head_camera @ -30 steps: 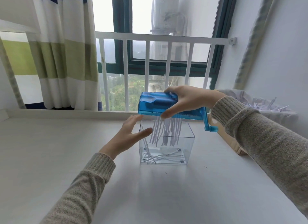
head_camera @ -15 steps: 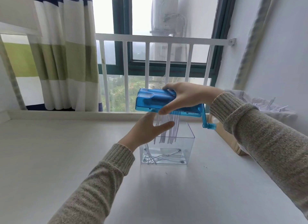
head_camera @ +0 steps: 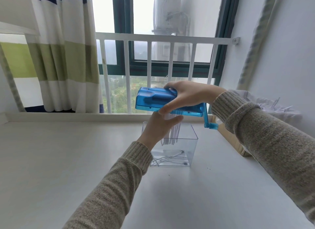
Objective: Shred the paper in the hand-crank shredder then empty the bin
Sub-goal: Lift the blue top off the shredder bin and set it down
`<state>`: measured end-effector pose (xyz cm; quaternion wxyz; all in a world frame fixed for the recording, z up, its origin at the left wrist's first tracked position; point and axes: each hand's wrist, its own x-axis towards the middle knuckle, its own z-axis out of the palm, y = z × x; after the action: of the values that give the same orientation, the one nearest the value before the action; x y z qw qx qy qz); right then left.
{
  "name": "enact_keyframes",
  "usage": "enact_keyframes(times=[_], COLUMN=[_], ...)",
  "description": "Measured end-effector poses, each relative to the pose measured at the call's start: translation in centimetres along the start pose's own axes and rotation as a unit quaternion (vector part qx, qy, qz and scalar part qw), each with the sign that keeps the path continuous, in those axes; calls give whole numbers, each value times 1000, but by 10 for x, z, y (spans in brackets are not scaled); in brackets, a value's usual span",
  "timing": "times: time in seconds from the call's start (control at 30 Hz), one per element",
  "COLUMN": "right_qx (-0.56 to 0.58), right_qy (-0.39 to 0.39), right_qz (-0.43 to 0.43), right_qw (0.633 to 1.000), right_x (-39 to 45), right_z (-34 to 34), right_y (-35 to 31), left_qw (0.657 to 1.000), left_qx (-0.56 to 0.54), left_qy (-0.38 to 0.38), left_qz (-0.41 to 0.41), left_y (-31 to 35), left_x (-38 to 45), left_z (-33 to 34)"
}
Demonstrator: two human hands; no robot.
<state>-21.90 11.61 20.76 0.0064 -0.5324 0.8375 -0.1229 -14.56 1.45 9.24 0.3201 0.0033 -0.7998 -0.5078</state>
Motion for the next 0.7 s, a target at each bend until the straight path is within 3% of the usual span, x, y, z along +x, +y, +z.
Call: enact_keyframes(times=[0.17, 0.37, 0.7], right_qx=[9, -3, 24], right_qy=[-2, -3, 10], right_qz=[1, 2, 16], right_qw=[1000, 1000, 1000], right_x=[0, 0, -3], right_z=[-2, -3, -14], right_y=[0, 1, 4], left_qw=[997, 996, 995], left_qx=[-70, -81, 52], left_qy=[-16, -35, -72], left_qz=[-6, 0, -51], left_y=[8, 16, 7], left_x=[1, -4, -6], left_z=[0, -2, -5])
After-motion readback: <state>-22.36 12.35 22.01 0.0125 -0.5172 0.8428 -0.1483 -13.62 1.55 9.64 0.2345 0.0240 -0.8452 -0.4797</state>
